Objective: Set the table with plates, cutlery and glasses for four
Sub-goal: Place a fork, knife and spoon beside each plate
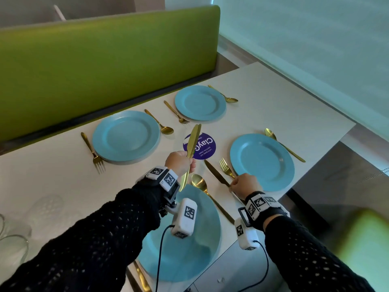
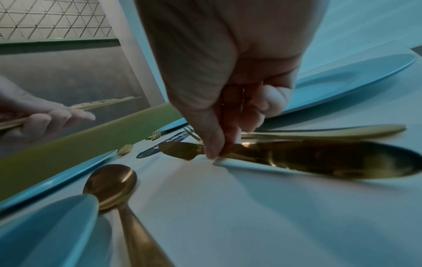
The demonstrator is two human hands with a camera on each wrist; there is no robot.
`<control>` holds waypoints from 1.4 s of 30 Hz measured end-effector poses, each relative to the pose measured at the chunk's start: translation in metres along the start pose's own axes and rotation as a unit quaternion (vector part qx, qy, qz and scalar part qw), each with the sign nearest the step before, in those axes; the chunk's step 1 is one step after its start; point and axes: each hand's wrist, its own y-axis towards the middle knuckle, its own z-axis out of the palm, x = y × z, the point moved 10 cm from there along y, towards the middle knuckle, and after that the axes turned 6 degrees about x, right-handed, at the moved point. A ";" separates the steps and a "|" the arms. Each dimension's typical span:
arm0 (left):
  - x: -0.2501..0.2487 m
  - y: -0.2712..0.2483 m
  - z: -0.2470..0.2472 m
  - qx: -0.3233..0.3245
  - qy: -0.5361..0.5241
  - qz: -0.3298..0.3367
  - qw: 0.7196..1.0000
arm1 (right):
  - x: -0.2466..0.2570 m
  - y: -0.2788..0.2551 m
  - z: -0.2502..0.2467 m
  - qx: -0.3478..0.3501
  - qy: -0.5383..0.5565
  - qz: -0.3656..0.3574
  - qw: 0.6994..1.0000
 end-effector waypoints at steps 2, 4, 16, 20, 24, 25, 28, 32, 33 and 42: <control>-0.004 -0.001 0.000 0.002 0.003 0.005 1.000 | 0.001 -0.001 -0.002 -0.012 0.001 0.006 1.000; -0.008 -0.003 0.001 0.004 0.009 0.010 1.000 | 0.003 0.000 -0.002 -0.016 0.002 0.005 1.000; -0.001 -0.002 0.006 0.011 0.015 0.000 1.000 | -0.002 -0.003 -0.005 -0.032 -0.003 0.018 0.999; -0.001 -0.002 0.009 0.017 0.009 0.000 1.000 | -0.003 -0.003 -0.005 -0.032 -0.004 0.017 0.999; -0.002 -0.003 0.010 0.019 0.008 0.000 1.000 | -0.002 -0.002 -0.005 -0.035 0.003 0.015 0.999; -0.003 -0.003 0.010 0.020 0.009 0.000 1.000 | -0.001 -0.002 -0.006 -0.036 0.003 0.015 0.999; -0.005 -0.002 0.010 0.020 0.011 0.000 1.000 | -0.001 0.000 -0.006 -0.041 0.002 0.014 0.999; -0.003 -0.001 0.010 0.023 0.010 -0.002 1.000 | -0.002 0.002 -0.007 -0.040 -0.007 0.017 0.999; -0.003 -0.001 0.010 0.023 0.010 -0.004 1.000 | -0.002 0.002 -0.007 -0.040 -0.008 0.019 0.999; -0.001 -0.001 0.008 0.019 0.008 -0.006 1.000 | -0.006 -0.001 -0.007 -0.036 -0.002 0.021 0.999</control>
